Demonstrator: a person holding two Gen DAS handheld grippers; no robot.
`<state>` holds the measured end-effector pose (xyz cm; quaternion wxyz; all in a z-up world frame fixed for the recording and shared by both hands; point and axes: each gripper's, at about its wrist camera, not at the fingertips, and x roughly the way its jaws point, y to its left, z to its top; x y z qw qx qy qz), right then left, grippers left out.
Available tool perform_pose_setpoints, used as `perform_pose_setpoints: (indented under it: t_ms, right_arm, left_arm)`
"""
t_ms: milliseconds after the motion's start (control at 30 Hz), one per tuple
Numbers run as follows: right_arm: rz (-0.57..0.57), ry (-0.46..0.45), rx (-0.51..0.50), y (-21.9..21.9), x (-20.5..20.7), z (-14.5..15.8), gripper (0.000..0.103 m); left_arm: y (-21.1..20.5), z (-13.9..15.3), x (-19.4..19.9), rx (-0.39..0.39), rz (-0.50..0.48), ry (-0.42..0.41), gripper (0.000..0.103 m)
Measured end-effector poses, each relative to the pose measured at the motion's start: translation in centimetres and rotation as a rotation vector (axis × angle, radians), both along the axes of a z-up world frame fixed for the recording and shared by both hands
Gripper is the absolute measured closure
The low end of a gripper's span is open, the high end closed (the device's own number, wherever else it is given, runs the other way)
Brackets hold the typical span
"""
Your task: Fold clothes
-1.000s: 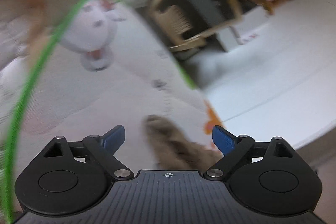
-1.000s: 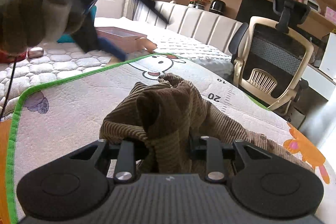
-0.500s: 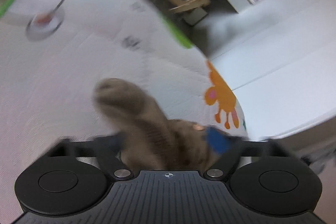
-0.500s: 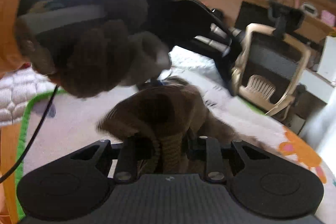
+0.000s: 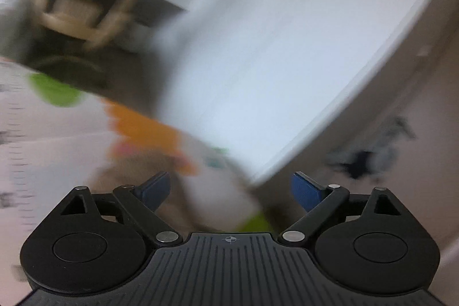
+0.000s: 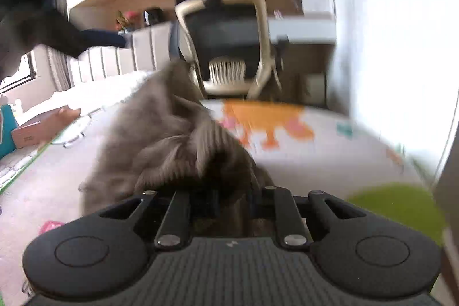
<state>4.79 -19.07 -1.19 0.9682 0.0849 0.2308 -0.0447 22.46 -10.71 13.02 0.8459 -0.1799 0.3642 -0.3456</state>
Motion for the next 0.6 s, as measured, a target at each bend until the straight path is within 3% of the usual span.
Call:
perform_pose_setpoints:
  t_ms: [67, 133, 167, 200, 333, 433, 500, 600]
  right_arm:
    - [0.005, 0.019, 0.009, -0.3, 0.1, -0.9, 0.086]
    - [0.018, 0.019, 0.0, 0.2, 0.2, -1.1, 0.086]
    - [0.025, 0.018, -0.008, 0.4, 0.2, -1.2, 0.086]
    - [0.03, 0.021, -0.02, 0.4, 0.2, -1.0, 0.086]
    - [0.035, 0.016, -0.059, -0.4, -0.6, 0.3, 0.085]
    - [0.027, -0.035, -0.067, -2.1, -2.9, 2.7, 0.066]
    - [0.022, -0.107, -0.06, -3.0, -5.1, 4.9, 0.043]
    - [0.019, -0.177, -0.081, -3.1, -5.3, 8.1, 0.042]
  left_arm:
    - [1.5, -2.8, 0.6, 0.049, 0.062, 0.05, 0.008]
    - [2.8, -5.7, 1.3, 0.084, 0.117, 0.108, 0.023]
    - [2.8, -7.2, 1.8, 0.074, 0.13, 0.156, 0.041]
    - [2.7, -8.3, 2.0, 0.067, 0.14, 0.18, 0.041]
    - [1.2, -8.4, 1.8, 0.067, 0.13, 0.116, 0.047]
    - [-0.5, -8.0, 1.0, 0.095, 0.083, 0.056, 0.047]
    - [-1.6, -8.3, 0.4, 0.103, 0.039, 0.027, 0.047]
    - [-3.8, -8.6, -0.3, 0.156, -0.026, -0.046, 0.043]
